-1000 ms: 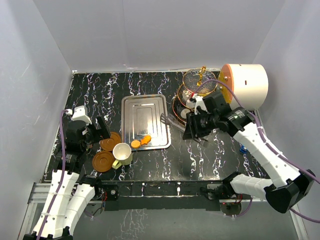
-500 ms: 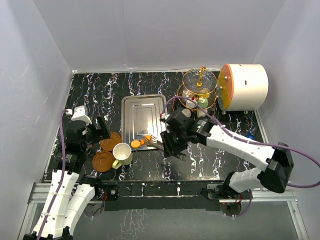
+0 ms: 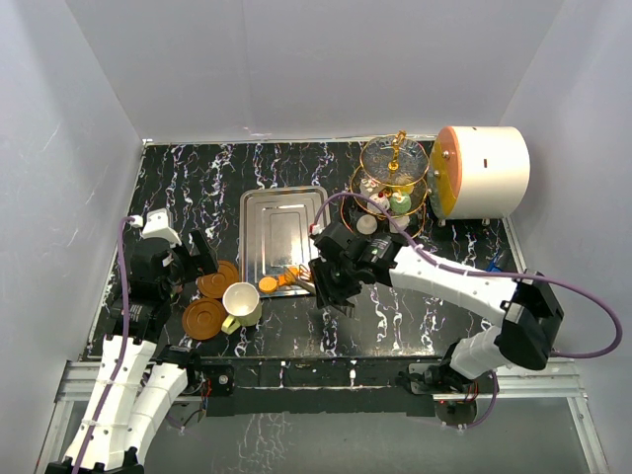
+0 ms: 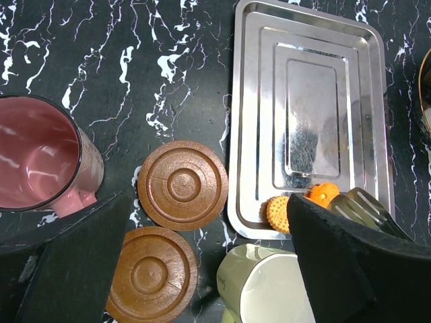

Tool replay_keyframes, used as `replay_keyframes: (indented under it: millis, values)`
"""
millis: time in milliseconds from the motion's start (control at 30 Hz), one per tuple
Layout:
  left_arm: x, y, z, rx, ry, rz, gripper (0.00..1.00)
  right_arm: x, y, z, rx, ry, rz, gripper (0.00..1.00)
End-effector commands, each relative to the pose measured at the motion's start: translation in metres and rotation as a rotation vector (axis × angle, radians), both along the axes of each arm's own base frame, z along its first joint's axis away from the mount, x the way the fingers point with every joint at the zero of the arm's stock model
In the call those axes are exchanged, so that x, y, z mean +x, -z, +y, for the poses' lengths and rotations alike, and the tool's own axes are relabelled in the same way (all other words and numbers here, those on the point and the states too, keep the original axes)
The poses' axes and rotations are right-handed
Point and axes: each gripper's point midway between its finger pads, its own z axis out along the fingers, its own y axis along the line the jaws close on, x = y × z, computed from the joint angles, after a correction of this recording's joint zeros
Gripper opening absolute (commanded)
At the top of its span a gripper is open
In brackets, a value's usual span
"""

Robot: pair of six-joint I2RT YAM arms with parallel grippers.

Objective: Serve the afternoon tea
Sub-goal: Adjust the dessert on the tray.

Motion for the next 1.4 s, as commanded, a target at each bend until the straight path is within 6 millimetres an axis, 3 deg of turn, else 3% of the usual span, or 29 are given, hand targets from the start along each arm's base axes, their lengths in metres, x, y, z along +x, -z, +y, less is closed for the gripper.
replay_keyframes:
  millis: [0, 400, 1000, 1133, 1367]
  values:
    - [0.001, -0.010, -0.001, 0.003, 0.007, -0.024, 0.99, 0.015, -0.003, 0.017, 0.036, 0.022, -0.040, 0.39]
    - [0.002, -0.010, -0.001, 0.004, 0.008, -0.022, 0.99, 0.028, -0.001, 0.033, -0.021, 0.009, -0.069, 0.39]
    - [0.001, -0.012, -0.001, 0.002, 0.008, -0.030, 0.99, 0.012, 0.003, 0.039, -0.248, -0.044, -0.146, 0.40]
    - [0.001, -0.012, 0.000, 0.002, 0.007, -0.034, 0.99, 0.011, 0.007, 0.034, -0.299, -0.041, -0.161, 0.40]
    - [0.000, -0.014, 0.000, 0.001, 0.007, -0.038, 0.99, 0.031, 0.005, 0.016, -0.381, -0.021, -0.252, 0.32]
